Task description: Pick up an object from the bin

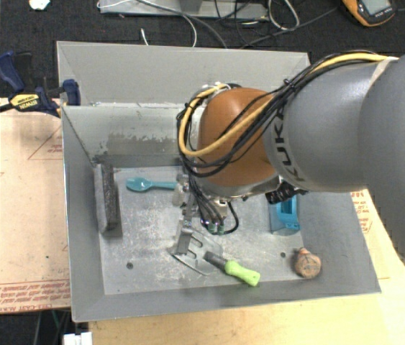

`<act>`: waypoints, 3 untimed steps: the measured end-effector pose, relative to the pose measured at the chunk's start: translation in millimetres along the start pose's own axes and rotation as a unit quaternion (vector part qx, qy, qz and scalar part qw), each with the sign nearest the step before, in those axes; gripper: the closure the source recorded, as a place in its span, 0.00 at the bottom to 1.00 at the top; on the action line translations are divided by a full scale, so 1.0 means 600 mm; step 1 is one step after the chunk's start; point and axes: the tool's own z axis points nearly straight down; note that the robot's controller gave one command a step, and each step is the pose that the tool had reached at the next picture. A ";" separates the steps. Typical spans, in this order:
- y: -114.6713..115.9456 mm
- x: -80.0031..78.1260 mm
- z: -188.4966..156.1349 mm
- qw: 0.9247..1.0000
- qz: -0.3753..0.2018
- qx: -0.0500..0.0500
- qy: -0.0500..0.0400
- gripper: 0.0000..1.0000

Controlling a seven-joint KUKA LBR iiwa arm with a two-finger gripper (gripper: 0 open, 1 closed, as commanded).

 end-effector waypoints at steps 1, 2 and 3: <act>-0.019 -0.003 0.077 0.999 -0.046 0.000 0.001 0.00; -0.100 0.004 -0.014 1.000 0.006 0.000 0.002 0.00; -0.130 0.003 -0.028 0.998 -0.055 -0.001 0.000 0.00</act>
Offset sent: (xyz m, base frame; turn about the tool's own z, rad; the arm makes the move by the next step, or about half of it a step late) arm -0.0149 -0.0762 0.0299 0.0377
